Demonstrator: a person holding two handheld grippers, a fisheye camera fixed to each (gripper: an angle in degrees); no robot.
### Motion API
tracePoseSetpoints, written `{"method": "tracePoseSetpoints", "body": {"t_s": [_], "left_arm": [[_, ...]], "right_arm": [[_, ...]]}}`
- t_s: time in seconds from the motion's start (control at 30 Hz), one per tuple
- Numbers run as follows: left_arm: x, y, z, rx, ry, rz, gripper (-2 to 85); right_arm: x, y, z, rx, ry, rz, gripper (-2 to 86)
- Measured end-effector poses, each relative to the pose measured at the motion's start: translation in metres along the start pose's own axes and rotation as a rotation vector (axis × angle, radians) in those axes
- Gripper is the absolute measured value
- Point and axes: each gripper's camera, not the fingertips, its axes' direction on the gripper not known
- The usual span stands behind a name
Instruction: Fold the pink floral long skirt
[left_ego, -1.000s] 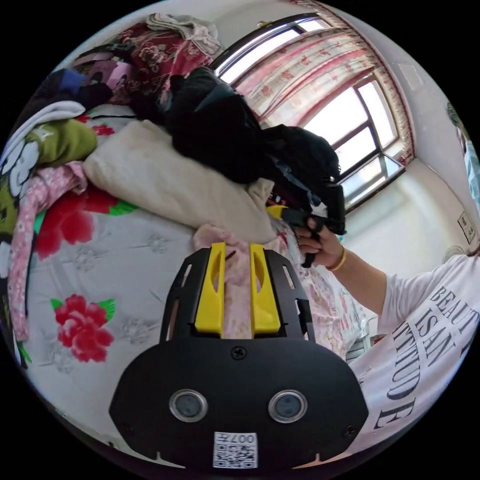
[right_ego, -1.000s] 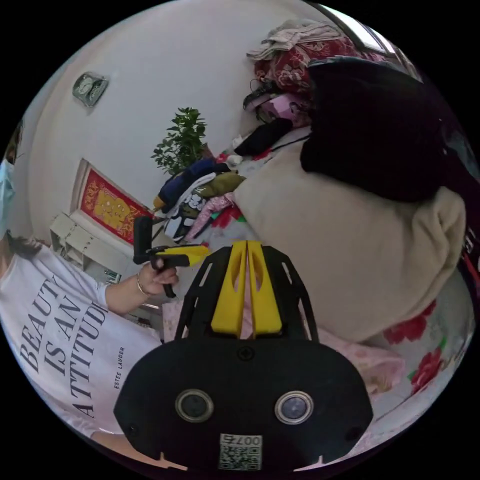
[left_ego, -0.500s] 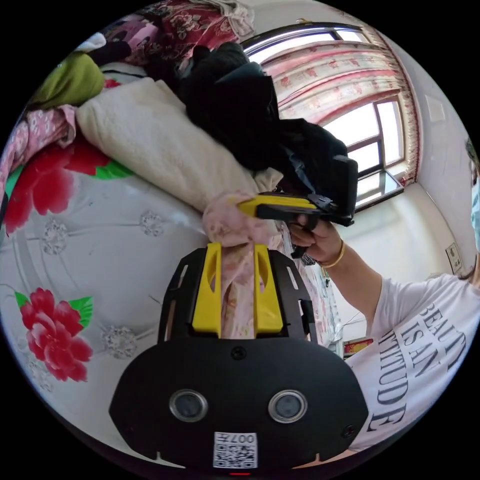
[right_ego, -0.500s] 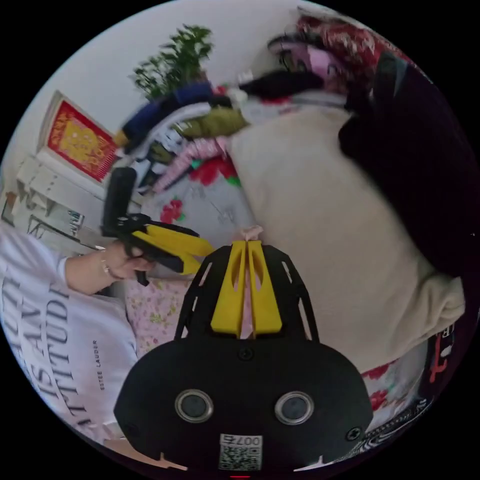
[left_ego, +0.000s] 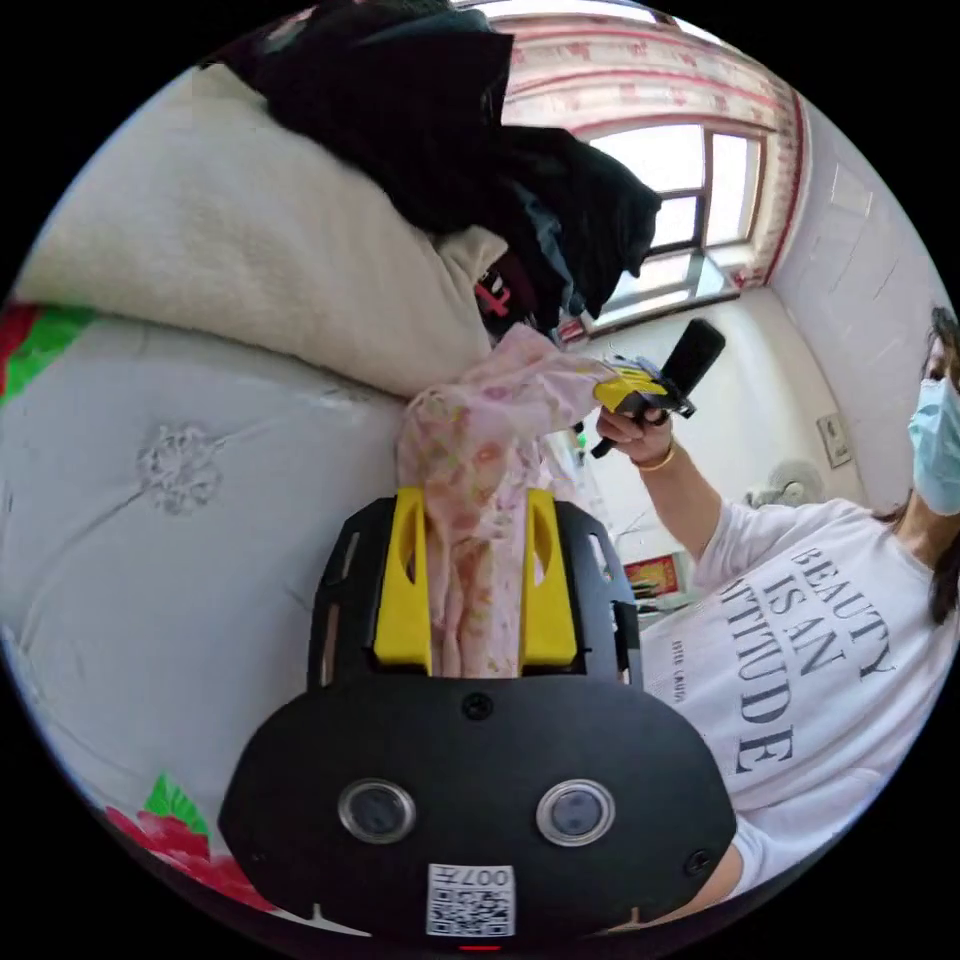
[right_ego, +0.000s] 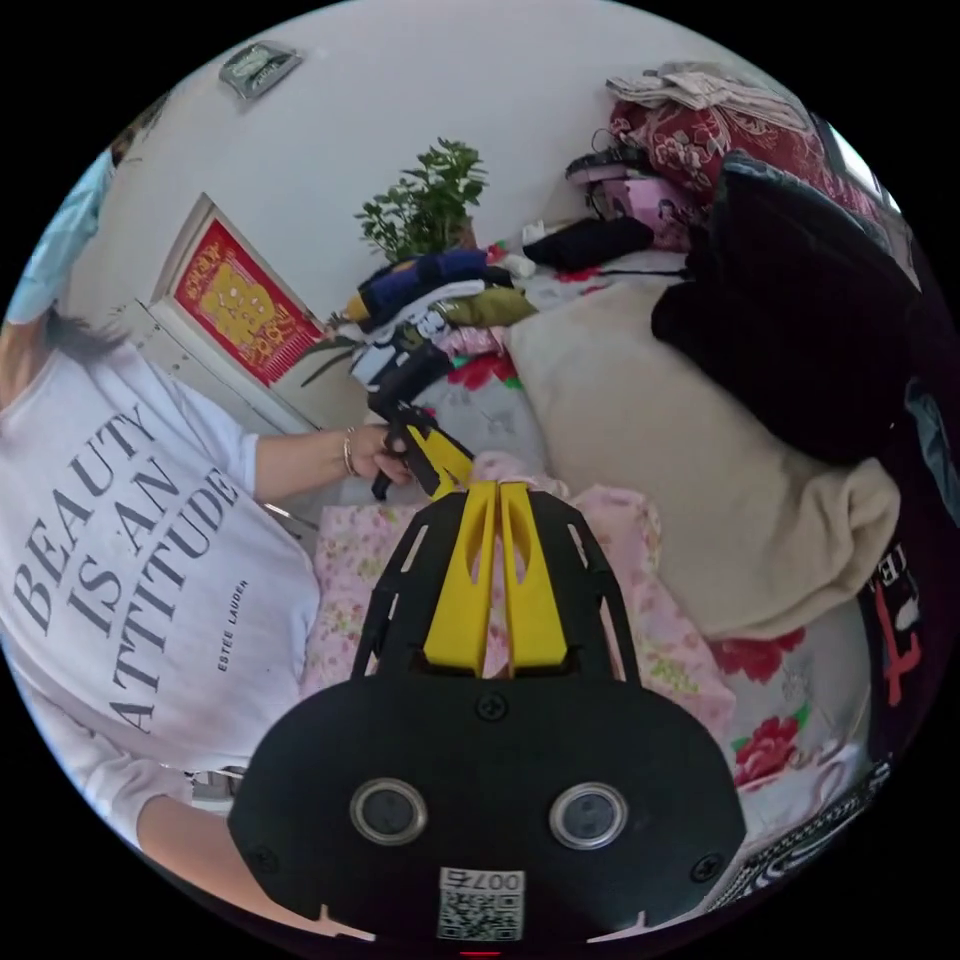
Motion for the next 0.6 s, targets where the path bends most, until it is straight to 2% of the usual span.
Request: {"method": "tracePoseSetpoints", "body": {"t_s": [0.1, 0.23, 0.33, 0.43, 0.53, 0.6], "left_arm": [[0.000, -0.009, 0.009, -0.029, -0.085, 0.031, 8.3], [-0.003, 0.001, -0.018, 0.165, -0.022, 0.040, 2.8], [0.001, 0.014, -0.030, 0.233, -0.017, 0.072, 0.1], [0.013, 0.023, -0.026, 0.215, -0.035, 0.134, 1.4], [0.004, 0.026, -0.013, 0.184, -0.215, 0.059, 10.1], [-0.011, 0.017, -0.002, 0.154, -0.209, 0.003, 12.0]], "right_arm": [[-0.002, 0.012, 0.011, -0.060, 0.067, 0.028, -0.3], [-0.008, 0.025, 0.022, -0.097, 0.129, 0.063, -0.3], [-0.008, 0.037, 0.028, -0.108, 0.163, 0.111, -0.3], [-0.006, 0.047, 0.030, -0.090, 0.150, 0.155, -0.3], [-0.006, 0.052, 0.025, -0.053, 0.142, 0.172, -0.3], [-0.005, 0.053, 0.023, -0.056, 0.144, 0.181, -0.3]]}}
